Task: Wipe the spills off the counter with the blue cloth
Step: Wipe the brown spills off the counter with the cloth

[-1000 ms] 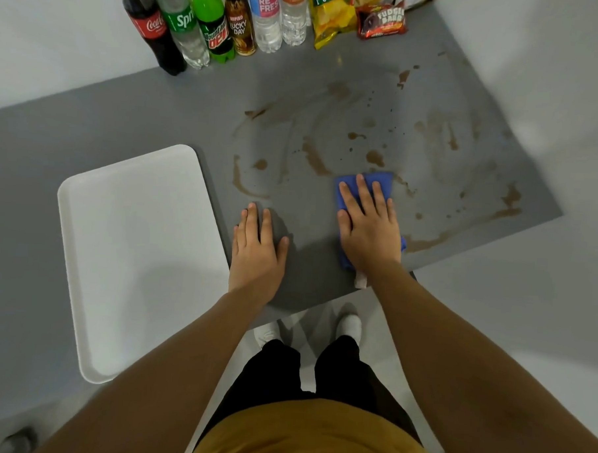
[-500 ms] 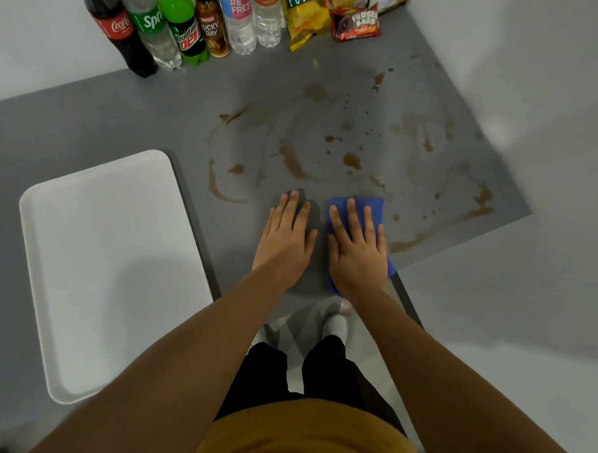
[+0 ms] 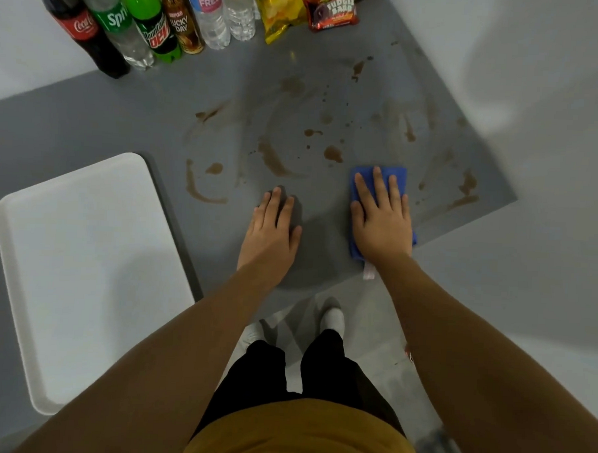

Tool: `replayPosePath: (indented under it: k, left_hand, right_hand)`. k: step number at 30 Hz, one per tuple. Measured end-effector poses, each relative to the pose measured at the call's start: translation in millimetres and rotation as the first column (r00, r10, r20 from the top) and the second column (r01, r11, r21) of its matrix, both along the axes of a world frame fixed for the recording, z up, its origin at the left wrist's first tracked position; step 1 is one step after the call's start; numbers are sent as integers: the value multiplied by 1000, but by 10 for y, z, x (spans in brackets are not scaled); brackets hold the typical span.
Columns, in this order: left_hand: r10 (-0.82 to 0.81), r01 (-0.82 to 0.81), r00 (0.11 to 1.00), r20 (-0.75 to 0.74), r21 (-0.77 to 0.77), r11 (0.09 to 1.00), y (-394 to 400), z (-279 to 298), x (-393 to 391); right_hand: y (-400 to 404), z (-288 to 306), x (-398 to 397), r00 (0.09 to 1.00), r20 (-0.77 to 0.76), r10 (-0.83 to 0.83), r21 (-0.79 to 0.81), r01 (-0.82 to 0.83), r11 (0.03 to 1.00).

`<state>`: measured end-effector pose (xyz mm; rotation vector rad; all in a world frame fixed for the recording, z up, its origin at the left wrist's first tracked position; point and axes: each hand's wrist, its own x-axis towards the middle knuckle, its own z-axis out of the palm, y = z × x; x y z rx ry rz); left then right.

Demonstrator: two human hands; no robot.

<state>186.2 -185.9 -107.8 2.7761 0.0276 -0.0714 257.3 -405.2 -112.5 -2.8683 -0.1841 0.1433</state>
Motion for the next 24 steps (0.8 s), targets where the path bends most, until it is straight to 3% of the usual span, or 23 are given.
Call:
replayPosePath:
  k: [5,8,16,24]
  left_hand:
    - [-2,2,1000,-6,-4,1000,0,9,2]
    - [-2,2,1000,6,7,1000,-2,8,-6]
    - [-2,1,1000,19,36,999,14,1,-12]
    - [17,-17,1000,7,2,1000,-17,46,4]
  right_hand:
    - [129,-20,-352,993,-19,-116,-51,114,992]
    - [388,-32,-493,997,-24,-73,-65,72,995]
    - [367,25,123,994,-29,102,18,-102,995]
    - [-117,-8,313,1000,-6,-30,18,30,999]
